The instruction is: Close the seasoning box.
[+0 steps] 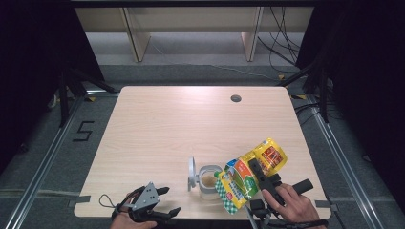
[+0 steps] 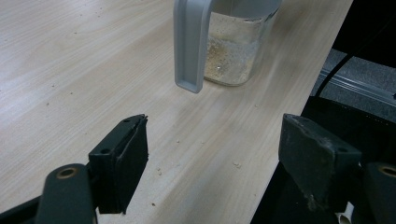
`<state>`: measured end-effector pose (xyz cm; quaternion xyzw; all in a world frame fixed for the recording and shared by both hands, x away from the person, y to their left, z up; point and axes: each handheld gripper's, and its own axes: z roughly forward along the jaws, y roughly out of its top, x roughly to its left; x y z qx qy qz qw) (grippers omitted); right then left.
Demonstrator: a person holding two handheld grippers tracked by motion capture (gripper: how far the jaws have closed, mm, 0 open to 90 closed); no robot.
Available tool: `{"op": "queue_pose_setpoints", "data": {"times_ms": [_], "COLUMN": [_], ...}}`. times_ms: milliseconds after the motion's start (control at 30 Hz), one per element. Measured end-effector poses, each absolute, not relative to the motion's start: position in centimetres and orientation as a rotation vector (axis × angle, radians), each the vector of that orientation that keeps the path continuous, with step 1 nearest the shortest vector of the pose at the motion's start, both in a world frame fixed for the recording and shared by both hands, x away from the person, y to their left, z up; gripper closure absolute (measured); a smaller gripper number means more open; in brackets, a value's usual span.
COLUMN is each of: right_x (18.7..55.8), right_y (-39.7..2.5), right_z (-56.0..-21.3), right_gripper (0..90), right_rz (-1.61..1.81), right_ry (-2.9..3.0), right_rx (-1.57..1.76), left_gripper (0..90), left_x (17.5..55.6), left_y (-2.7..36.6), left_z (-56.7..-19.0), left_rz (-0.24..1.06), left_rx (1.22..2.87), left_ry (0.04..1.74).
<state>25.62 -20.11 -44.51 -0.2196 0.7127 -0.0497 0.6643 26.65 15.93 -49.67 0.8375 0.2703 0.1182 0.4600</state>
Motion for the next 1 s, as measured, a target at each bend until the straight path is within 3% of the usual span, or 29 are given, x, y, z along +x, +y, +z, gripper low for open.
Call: {"op": "queue_pose_setpoints", "data": {"times_ms": [1000], "right_x": [25.57], "right_y": [-19.5], "right_z": [-44.05], "right_gripper": [47.3], "right_rz": [-0.14], "right_ry": [1.565], "right_rx": [-0.569], "left_gripper": [22.0], "left_x": [26.54], "left_y": [15.81], "left_z": [-49.72], "left_rz": [0.283], "left_rx": [2.038], "left_ry": [0.686]}}
